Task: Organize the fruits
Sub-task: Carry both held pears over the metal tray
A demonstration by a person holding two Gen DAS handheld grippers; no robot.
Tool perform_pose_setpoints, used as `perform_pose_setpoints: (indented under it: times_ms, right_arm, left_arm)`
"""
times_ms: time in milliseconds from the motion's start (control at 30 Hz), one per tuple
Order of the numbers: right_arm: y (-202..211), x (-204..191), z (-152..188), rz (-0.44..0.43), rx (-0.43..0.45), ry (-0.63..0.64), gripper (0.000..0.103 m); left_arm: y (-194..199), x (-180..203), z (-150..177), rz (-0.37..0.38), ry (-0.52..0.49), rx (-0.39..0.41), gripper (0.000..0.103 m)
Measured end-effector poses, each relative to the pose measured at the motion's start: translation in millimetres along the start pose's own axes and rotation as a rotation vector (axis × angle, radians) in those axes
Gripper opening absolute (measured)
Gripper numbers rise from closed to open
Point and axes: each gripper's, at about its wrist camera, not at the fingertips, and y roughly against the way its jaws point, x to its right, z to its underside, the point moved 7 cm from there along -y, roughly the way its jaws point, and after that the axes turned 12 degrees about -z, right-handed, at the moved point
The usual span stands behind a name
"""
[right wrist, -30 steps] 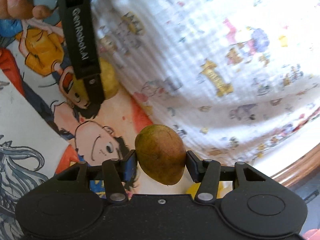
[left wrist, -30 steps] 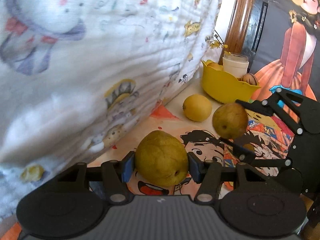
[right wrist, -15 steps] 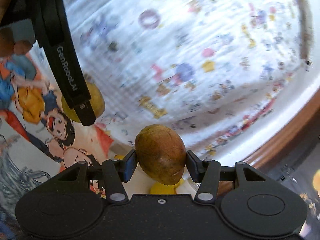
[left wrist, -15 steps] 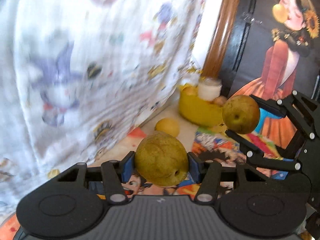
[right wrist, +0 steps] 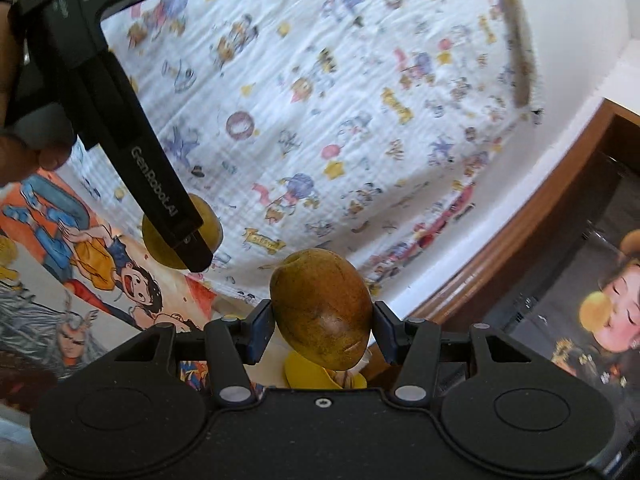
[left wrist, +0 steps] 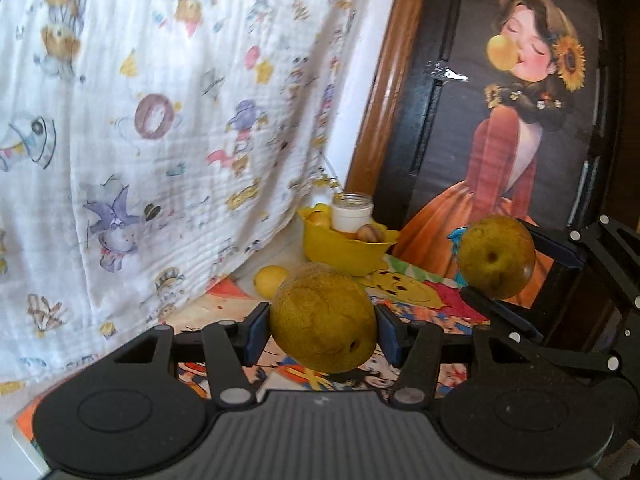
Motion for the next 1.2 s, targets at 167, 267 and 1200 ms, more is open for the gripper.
perform_pose_setpoints:
  times_ms: [167, 267, 1200]
  right_arm:
    - [37.3, -2.8, 8.7, 0.021, -0.006, -0.067, 0.054]
    - [57.2, -7.5, 17.0, 0.030, -0.014, -0.102, 0.054]
    - [133.8, -77.4, 116.2, 0.055, -0.135, -0.524, 0.055]
  left_arm:
    - [29.4, 17.6, 9.0, 0.028, -0.018, 0.014, 0.059]
    - [41.2, 27.4, 16.1, 0.044, -0.030, 0.015, 0.059]
    - [66.8, 66.5, 133.8, 0.138, -0.106, -0.118, 0.059]
